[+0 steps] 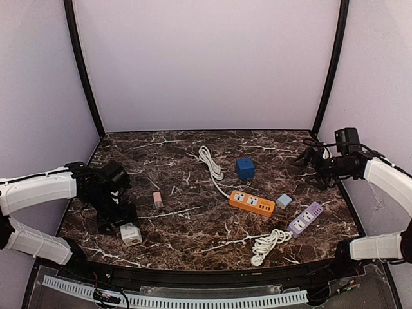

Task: Insert the plug

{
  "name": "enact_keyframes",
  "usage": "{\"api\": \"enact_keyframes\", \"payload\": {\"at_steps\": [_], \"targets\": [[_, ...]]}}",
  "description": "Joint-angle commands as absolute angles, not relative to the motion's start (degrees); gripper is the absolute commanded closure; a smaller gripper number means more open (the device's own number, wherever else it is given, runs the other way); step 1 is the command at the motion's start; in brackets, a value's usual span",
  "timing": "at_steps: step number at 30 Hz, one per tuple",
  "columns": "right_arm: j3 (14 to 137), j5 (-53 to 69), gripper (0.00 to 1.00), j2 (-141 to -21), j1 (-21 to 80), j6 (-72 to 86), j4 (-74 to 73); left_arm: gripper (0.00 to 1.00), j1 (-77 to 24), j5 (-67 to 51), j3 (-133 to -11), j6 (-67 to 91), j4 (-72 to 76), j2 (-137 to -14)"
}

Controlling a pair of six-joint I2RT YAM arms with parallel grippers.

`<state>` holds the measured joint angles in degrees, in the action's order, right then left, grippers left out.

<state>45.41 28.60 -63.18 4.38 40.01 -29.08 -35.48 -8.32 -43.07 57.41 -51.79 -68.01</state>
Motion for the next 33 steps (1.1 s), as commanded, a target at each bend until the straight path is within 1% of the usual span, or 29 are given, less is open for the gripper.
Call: {"api": "enact_keyframes", "payload": {"at_steps": [1,7,13,15,17,18,19,20,23,27,33], "targets": [[46.0,29.4,0.01,-64.3,4.7,40.0,-27.4,0.11,-36.5,-6.5,-44.9,59.4,-51.6,-70.4],[46.3,29.4,0.01,-65.2,4.8,39.9,-27.4,0.14,-38.1,-4.6,-46.8,59.5,-53.0,-74.5],[46.4,29.2,0.01,-66.0,4.8,39.9,-27.4,0.20,-39.0,-3.6,-48.1,59.3,-51.7,-78.0],[46.8,29.1,0.01,-66.3,4.8,40.0,-27.4,0.24,-39.1,-2.9,-48.6,59.1,-51.7,-79.0],[47.2,28.9,0.01,-66.7,4.8,39.9,-27.4,0.31,-39.2,-2.0,-49.2,58.9,-51.7,-79.8],[47.5,28.8,0.01,-67.0,4.8,40.0,-27.3,0.37,-39.2,-1.7,-49.4,58.8,-51.7,-80.3],[47.7,28.6,0.01,-67.2,4.8,40.1,-27.4,0.41,-39.2,-1.2,-49.7,58.4,-51.8,-80.7],[48.0,28.5,0.01,-67.5,4.8,40.0,-27.4,0.47,-39.2,-1.0,-49.9,58.2,-51.8,-80.8],[48.6,28.2,0.02,-68.0,4.8,39.9,-27.4,0.61,-39.2,-0.9,-50.6,56.6,-51.6,-81.6],[49.0,28.1,0.01,-68.2,4.8,39.9,-27.3,0.66,-39.2,-1.3,-51.1,54.5,-50.2,-80.3],[48.8,28.9,0.01,-67.0,4.8,39.0,-25.8,0.67,-39.2,-3.4,-51.9,47.2,-44.5,-74.8]]}}
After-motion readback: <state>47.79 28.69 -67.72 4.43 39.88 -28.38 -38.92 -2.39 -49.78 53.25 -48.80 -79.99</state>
